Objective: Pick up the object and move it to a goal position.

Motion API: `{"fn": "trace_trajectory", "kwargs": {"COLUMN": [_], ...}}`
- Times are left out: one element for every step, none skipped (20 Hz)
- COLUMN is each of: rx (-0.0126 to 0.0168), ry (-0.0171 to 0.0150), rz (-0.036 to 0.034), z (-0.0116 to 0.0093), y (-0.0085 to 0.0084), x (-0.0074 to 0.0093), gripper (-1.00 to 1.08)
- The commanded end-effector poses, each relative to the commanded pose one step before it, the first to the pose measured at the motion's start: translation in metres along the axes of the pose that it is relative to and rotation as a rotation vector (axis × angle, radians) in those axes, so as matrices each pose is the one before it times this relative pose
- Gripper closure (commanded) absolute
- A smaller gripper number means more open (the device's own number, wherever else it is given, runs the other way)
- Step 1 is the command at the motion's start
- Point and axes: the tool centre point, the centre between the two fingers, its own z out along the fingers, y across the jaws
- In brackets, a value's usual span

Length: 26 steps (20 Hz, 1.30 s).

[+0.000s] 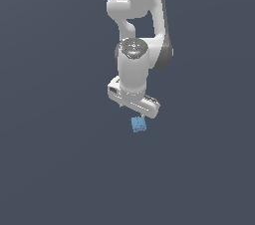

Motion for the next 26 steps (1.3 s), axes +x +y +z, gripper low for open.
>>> {"fn": "trace_trajectory", "kwargs": {"rx": [-0.00026,-0.00019,-0.00023,-0.00026,-0.00029,-0.00032,-0.00035,-0.00037,-0.00040,-0.00042,-0.00044,-0.00045,-0.00047,-0.00048,-0.00048,-0.00049,-0.00049,-0.00050,-0.00049,-0.00049,-0.00048,-0.00047,-0.00046,-0.00044,-0.00041,-0.00037], "ry": [-0.00148,-0.00055,-0.00052,-0.00048,-0.00044,-0.00040,-0.00036,-0.00031,-0.00027,-0.00022,-0.00018,-0.00013,-0.00008,-0.00004,0.00001,0.00006,0.00011,0.00016,0.00021,0.00026,0.00031,0.00036,0.00041,0.00045,0.00047,0.00049], "rz": [0.06624,0.02581,0.02581,0.02581,0.02580,0.02581,0.02581,0.02580,0.02580,0.02580,0.02579,0.02579,0.02578,0.02578,0.02578,0.02577,0.02577,0.02576,0.02576,0.02575,0.02574,0.02574,0.02573,0.02530,0.02420,0.02288], "z": [0.00443,0.00175,0.00175,0.00174,0.00174,0.00174,0.00173,0.00173,0.00172,0.00172,0.00172,0.00171,0.00171,0.00170,0.00170,0.00169,0.00169,0.00168,0.00168,0.00167,0.00167,0.00166,0.00166,0.00162,0.00155,0.00146], "y": [-0.00254,-0.00096,-0.00094,-0.00091,-0.00089,-0.00087,-0.00085,-0.00083,-0.00080,-0.00077,-0.00075,-0.00072,-0.00070,-0.00067,-0.00065,-0.00062,-0.00059,-0.00057,-0.00054,-0.00051,-0.00049,-0.00046,-0.00043,-0.00040,-0.00036,-0.00031], "x": [-0.00112,-0.00052,-0.00054,-0.00057,-0.00059,-0.00061,-0.00063,-0.00066,-0.00068,-0.00069,-0.00072,-0.00073,-0.00075,-0.00076,-0.00078,-0.00079,-0.00081,-0.00082,-0.00083,-0.00084,-0.00086,-0.00086,-0.00087,-0.00086,-0.00083,-0.00079], "gripper": [-0.92,-0.92,-0.92,-0.92,-0.92,-0.92,-0.92,-0.92,-0.92,-0.92,-0.92,-0.92,-0.92,-0.92,-0.92,-0.92,-0.92,-0.92,-0.92,-0.92,-0.92,-0.92,-0.92,-0.92,-0.92,-0.92]}}
